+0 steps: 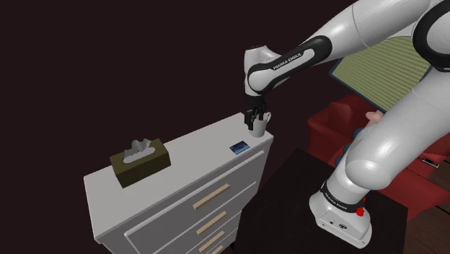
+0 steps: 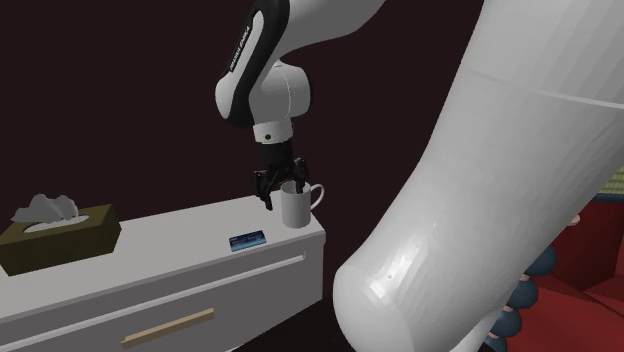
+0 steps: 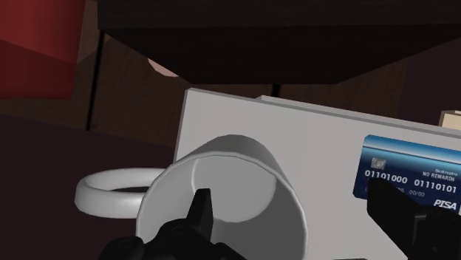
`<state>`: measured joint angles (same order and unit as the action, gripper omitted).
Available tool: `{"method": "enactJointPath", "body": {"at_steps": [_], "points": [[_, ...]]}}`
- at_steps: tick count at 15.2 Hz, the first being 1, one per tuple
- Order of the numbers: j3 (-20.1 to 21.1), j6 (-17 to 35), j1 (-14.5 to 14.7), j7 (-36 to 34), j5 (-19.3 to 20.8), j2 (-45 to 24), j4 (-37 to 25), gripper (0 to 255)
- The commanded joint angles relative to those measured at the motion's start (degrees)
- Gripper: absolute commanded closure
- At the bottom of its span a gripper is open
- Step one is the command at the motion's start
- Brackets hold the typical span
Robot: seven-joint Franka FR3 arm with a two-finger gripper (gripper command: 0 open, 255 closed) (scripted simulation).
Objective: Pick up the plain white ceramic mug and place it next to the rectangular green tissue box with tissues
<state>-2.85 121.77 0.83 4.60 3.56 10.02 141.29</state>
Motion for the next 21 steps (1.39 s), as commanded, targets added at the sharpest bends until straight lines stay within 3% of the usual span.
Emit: {"method": "enactJointPath", "body": {"at_steps": [1, 10, 21], "points": [[0.0, 0.0, 0.0, 0.0, 0.0, 0.0, 0.0, 255], [0.0, 0.0, 0.0, 0.0, 0.0, 0.0, 0.0, 255], [0.1, -9.1, 0.1, 0.3, -0.1, 4.6, -4.6, 255]]}}
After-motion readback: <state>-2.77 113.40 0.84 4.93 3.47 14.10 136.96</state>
